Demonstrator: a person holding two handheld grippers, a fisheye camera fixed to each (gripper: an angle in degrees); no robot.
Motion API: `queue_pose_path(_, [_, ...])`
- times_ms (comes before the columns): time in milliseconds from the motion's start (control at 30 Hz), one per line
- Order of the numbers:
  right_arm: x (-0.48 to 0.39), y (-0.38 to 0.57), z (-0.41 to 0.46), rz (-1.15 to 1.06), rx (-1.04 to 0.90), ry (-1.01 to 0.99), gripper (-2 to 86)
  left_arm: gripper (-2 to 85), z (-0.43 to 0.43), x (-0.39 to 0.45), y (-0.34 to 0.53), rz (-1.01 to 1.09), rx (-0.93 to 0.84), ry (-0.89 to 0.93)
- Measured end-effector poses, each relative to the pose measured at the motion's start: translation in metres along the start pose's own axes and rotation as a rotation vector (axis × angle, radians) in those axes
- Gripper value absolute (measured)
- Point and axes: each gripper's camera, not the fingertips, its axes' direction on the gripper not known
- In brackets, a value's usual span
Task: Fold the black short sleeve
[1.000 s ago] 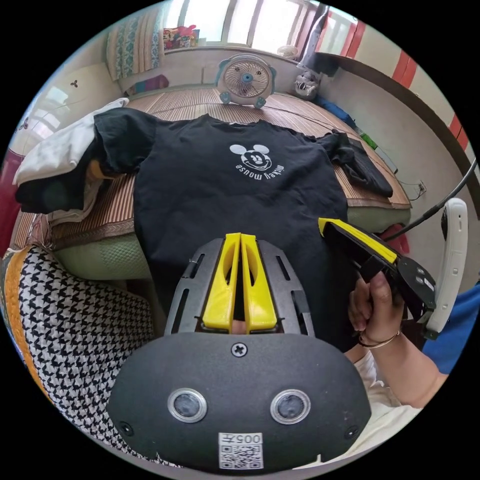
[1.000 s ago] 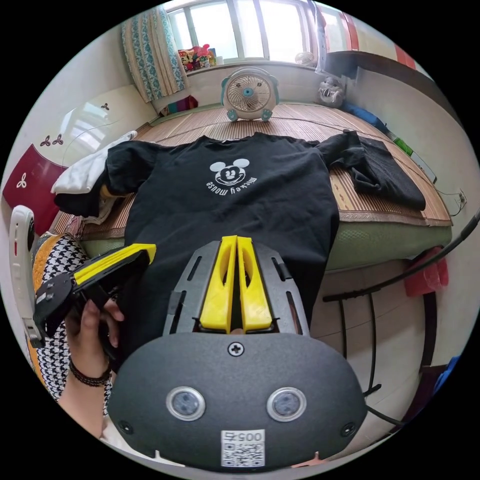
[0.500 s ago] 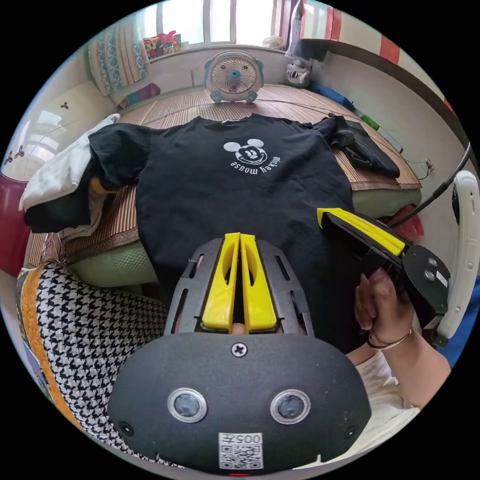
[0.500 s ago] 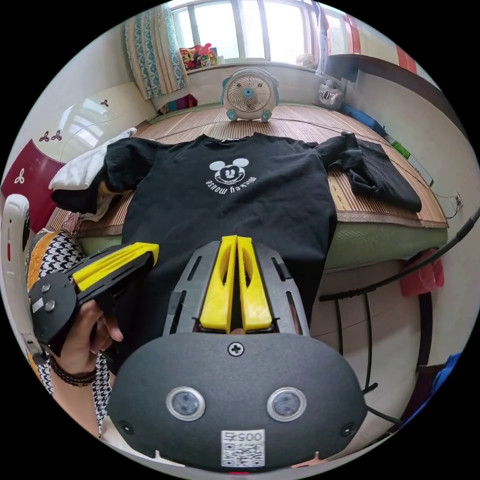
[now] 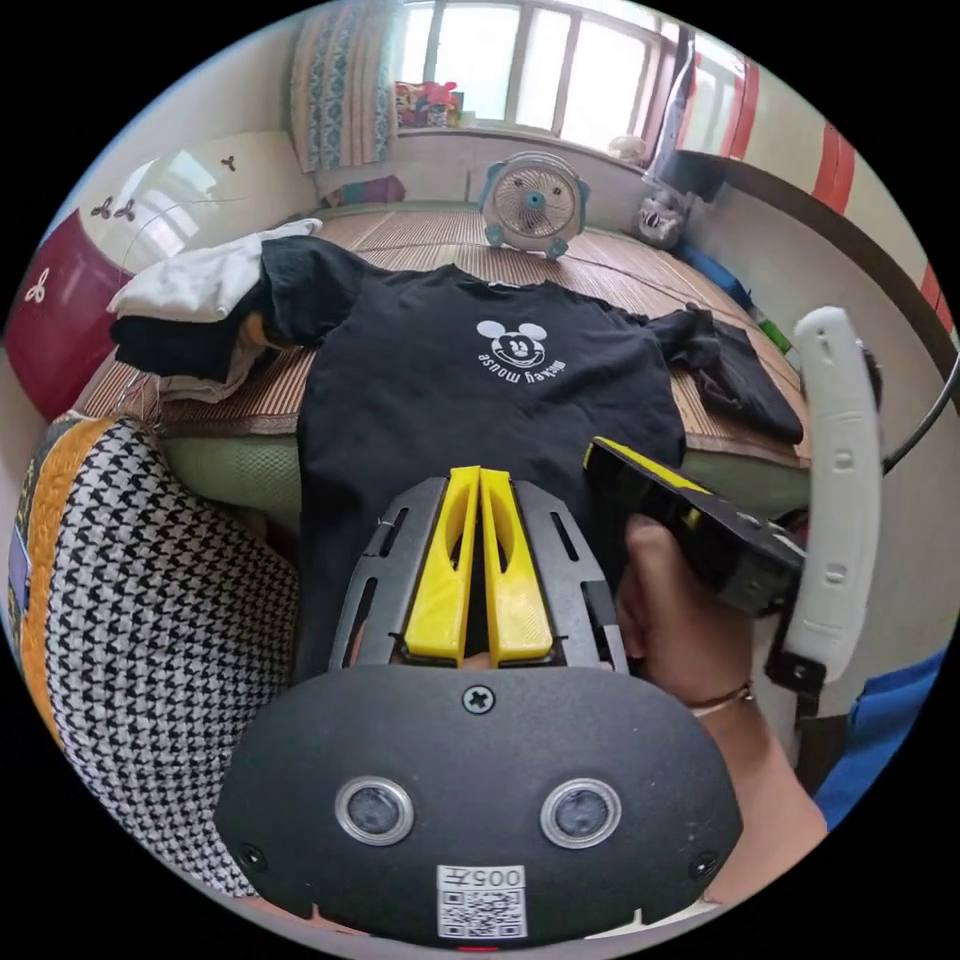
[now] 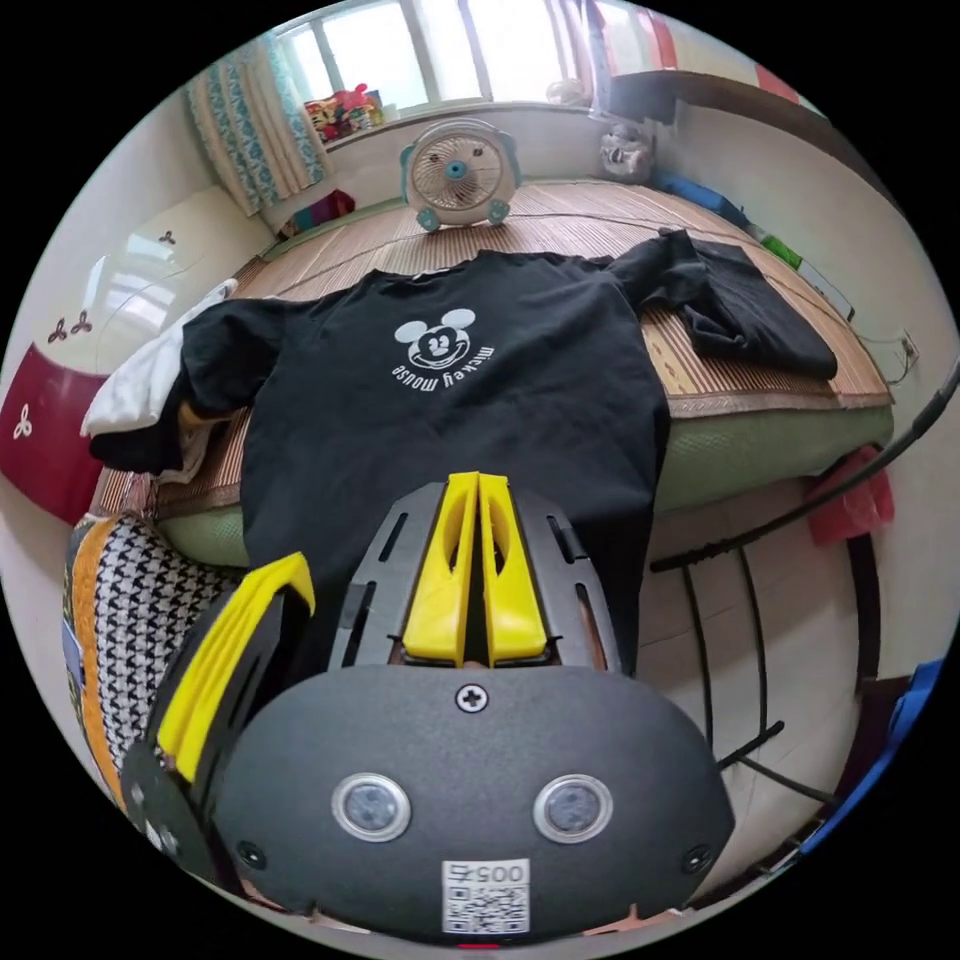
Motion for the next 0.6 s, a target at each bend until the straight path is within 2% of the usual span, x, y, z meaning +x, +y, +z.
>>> queue_pose_path(233, [0.002,-0.015,0.022,0.063,-0.030,0.071,-0.9,-0.7,-0.013,0.004,0.006,-0.024,0.016,0.013])
queue_pose_path(600, [0.012,-0.016,0.033,0.108,-0.038,0.074,-0.9,-0.7,-0.020,0.007,0.018,-0.010,0.024,0.063])
